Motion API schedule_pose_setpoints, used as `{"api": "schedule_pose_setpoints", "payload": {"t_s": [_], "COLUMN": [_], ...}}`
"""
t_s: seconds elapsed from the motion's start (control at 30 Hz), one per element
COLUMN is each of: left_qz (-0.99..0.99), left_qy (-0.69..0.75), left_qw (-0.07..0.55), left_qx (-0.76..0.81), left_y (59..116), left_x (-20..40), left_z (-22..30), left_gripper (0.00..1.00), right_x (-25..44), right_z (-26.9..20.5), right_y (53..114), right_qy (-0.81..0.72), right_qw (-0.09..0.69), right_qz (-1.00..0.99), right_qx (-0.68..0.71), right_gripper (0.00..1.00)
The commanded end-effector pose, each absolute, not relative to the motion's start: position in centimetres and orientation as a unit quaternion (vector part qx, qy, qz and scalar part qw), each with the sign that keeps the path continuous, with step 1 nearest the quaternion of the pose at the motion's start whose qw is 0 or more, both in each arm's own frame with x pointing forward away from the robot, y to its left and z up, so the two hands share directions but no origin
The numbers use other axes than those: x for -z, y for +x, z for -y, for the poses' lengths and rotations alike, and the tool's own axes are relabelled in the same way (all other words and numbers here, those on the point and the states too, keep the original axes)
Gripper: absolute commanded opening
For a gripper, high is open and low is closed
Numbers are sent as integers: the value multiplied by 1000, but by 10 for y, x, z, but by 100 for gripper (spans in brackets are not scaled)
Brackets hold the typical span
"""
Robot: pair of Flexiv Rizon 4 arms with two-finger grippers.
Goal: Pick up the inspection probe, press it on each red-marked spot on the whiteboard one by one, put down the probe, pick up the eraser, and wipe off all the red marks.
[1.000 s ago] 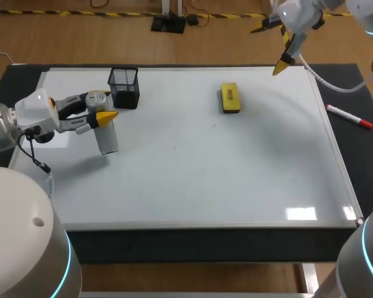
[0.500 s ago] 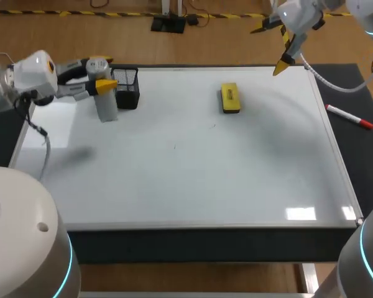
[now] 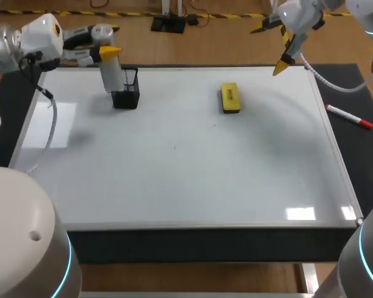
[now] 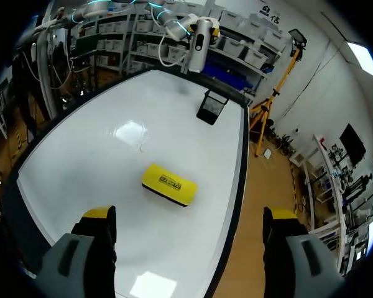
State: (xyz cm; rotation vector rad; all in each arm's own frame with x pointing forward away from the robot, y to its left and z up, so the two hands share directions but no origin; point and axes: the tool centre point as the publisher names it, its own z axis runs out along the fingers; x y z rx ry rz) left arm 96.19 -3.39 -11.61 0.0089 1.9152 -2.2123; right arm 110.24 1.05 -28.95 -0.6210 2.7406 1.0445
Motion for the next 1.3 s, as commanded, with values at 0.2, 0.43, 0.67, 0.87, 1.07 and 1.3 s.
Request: {"api": "schedule_pose_setpoints", "payload": {"t_s": [0.2, 0.43, 0.67, 0.87, 1.07, 1.3], "left_qz": [-650, -652, -650, -647, -644, -641], "left_qy": [66, 62, 68, 81, 85, 87], "left_qw": [31, 22, 12, -5, -17, -29], "left_qx": [756, 755, 757, 758, 760, 762], "left_y": [1009, 1031, 1044, 1052, 1056, 1058], "left_x": [125, 135, 144, 152, 161, 169], "left_z": [33, 34, 35, 33, 33, 36], "left_gripper": [0, 0, 0, 0, 0, 0], "right_x": [289, 289, 289, 289, 289, 289], "right_z": [-10, -10, -10, -10, -10, -10], "right_y": [1102, 1102, 1102, 1102, 1102, 1102], "right_qy": [-207, -207, -207, -207, -207, -207], "right_qw": [71, 71, 71, 71, 71, 71], "right_qz": [-912, -912, -912, -912, -912, -912], "right_qx": [-346, -346, -346, -346, -346, -346], "right_gripper": [100, 100, 100, 100, 100, 100]}}
